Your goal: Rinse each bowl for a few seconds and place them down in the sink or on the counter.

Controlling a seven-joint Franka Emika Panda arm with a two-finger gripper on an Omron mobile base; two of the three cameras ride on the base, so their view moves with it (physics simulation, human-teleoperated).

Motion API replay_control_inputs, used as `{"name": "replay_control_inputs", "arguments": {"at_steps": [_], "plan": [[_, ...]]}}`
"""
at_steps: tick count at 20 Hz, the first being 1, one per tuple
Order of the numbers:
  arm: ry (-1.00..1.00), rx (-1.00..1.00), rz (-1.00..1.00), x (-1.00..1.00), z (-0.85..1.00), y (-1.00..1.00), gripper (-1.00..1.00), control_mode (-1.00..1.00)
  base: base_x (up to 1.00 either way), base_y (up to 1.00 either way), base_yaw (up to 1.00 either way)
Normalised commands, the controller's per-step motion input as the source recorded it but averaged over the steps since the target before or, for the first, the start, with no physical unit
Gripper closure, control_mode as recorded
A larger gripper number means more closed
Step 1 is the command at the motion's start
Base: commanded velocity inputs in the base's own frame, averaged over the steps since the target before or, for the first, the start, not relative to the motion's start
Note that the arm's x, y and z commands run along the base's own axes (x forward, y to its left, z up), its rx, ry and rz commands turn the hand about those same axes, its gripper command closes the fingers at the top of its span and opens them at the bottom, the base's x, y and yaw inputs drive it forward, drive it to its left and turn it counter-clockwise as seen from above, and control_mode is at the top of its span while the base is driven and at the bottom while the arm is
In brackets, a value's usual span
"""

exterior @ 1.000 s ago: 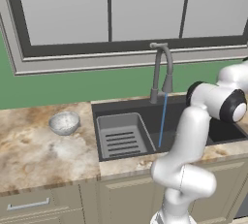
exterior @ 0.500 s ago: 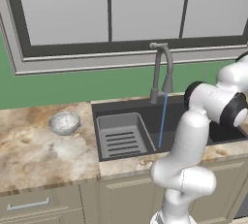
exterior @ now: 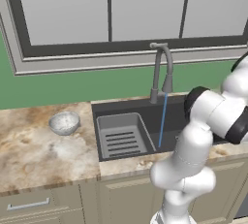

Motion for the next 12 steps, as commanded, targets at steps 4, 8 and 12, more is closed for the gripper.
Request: {"name": "replay_control_inputs", "arguments": {"at_steps": [4,8,12], "plan": [[0.05,-0.35,0.0,-0.47,0.25,0.09,-1.0,-1.0,0.0,0.0,0.0],[0.32,-0.33,-0.07,-0.12,0.02,0.09,-1.0,-1.0,0.0,0.0,0.0],[0.39,-0.21,-0.11,-0.01,0.04,-0.02,-1.0,-1.0,0.0,0.0,0.0]]}}
